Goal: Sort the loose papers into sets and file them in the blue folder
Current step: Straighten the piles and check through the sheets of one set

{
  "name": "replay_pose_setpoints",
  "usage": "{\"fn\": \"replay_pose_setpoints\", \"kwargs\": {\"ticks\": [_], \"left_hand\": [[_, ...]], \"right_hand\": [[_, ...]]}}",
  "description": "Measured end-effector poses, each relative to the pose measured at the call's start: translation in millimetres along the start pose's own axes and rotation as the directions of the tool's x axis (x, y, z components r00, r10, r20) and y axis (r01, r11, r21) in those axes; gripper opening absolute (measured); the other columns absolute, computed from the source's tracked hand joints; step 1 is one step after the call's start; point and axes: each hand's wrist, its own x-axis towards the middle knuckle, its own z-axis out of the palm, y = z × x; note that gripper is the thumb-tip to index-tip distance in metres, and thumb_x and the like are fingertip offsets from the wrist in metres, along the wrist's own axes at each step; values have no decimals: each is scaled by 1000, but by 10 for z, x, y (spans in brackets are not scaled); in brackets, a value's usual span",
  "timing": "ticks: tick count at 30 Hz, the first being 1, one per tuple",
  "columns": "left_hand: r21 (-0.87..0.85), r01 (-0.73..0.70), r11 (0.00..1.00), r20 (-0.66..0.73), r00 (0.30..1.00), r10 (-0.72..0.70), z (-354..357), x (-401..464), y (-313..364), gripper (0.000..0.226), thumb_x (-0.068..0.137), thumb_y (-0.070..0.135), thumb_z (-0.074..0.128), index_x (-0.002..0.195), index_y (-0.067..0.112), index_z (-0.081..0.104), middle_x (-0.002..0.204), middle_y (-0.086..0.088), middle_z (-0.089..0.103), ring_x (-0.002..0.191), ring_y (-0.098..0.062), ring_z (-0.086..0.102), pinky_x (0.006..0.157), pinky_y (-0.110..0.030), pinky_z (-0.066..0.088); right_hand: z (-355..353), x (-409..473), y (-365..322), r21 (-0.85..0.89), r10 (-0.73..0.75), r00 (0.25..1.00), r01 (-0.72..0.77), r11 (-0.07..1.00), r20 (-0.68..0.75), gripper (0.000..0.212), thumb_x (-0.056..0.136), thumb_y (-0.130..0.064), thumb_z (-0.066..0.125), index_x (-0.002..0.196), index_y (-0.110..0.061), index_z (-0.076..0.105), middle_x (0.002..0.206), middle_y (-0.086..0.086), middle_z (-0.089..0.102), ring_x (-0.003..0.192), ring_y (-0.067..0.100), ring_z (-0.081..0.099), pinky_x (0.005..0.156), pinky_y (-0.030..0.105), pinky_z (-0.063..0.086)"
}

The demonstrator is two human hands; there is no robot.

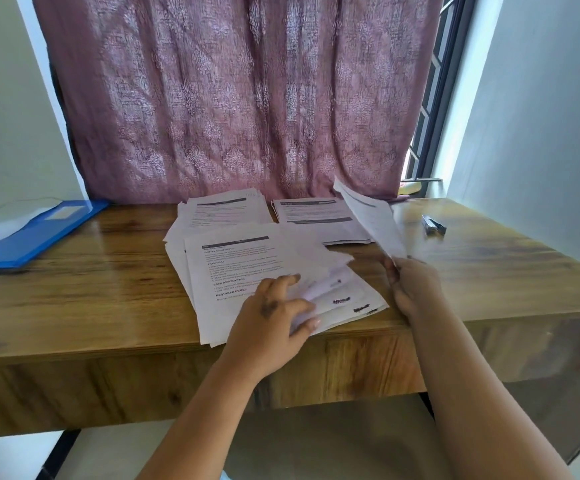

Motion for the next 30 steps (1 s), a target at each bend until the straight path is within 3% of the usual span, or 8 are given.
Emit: {"fn": "replay_pose_setpoints", "kwargs": {"ticks": [3, 6, 8, 12, 19, 23, 27, 30], "left_hand": [[-64, -78, 995, -83, 994, 72, -57, -19, 114, 20, 85, 46, 68, 90, 28, 74, 135, 7, 54, 126, -10, 41, 93, -28, 42], [-80, -28, 996, -175, 984, 13, -95, 4, 124, 16, 84, 39, 71, 82, 24, 68, 116, 8, 65, 110, -6, 53, 87, -16, 40], [-38, 62, 997, -167, 984, -68, -153, 37, 79, 16, 87, 37, 69, 92, 23, 64, 110, 7, 67, 104, -9, 60, 82, -9, 37], [61, 204, 977, 23, 978, -206, -198, 88, -61, 46, 86, 51, 64, 123, 25, 54, 125, 8, 62, 110, -13, 60, 86, -23, 50], [54, 237, 970, 71, 968, -241, -195, 137, -123, 67, 71, 74, 65, 120, 29, 59, 118, 12, 66, 104, -8, 62, 86, -27, 54], [92, 126, 988, 28, 991, -129, -207, 148, -97, 58, 88, 60, 55, 136, 29, 47, 132, 8, 59, 104, -12, 64, 85, -26, 54], [91, 97, 991, -41, 995, -93, -206, 196, -47, 63, 98, 22, 51, 147, 36, 13, 127, -2, 60, 72, -12, 64, 61, -25, 56], [139, 102, 985, 9, 994, -105, -192, 199, -71, 57, 96, 14, 52, 141, 37, 27, 127, -3, 56, 70, -14, 59, 57, -19, 44]], "right_hand": [[118, -79, 75, 4, 30, 999, -30, 1000, 45, 23, 95, 10, 47, 116, 3, 51, 106, 16, 56, 85, 20, 61, 50, 13, 50], [157, -99, 96, 30, 26, 996, -29, 999, 81, 32, 96, 8, 46, 128, 5, 46, 102, 14, 59, 84, 22, 63, 49, 15, 52], [172, -115, 85, 27, 22, 996, -25, 999, 88, 28, 97, 7, 46, 124, 3, 47, 99, 13, 60, 82, 23, 64, 48, 17, 52], [182, -128, 96, 1, 32, 995, -32, 999, 92, 13, 98, 5, 44, 99, -3, 54, 100, 14, 62, 80, 25, 65, 50, 21, 55], [156, -82, 103, 22, 29, 993, -32, 999, 117, 15, 98, 4, 43, 99, -6, 53, 100, 12, 63, 81, 23, 66, 51, 20, 54], [156, -70, 109, 6, 34, 992, -35, 999, 122, 15, 99, 3, 42, 108, -3, 52, 99, 11, 63, 79, 23, 67, 49, 19, 53], [159, -90, 92, -1, 34, 993, -34, 999, 116, 15, 99, 2, 42, 95, -8, 52, 101, 11, 62, 81, 22, 66, 51, 18, 53], [159, -105, 87, 4, 34, 993, -35, 999, 116, 15, 99, 2, 42, 95, -8, 52, 100, 11, 62, 81, 22, 66, 50, 19, 54]]}}
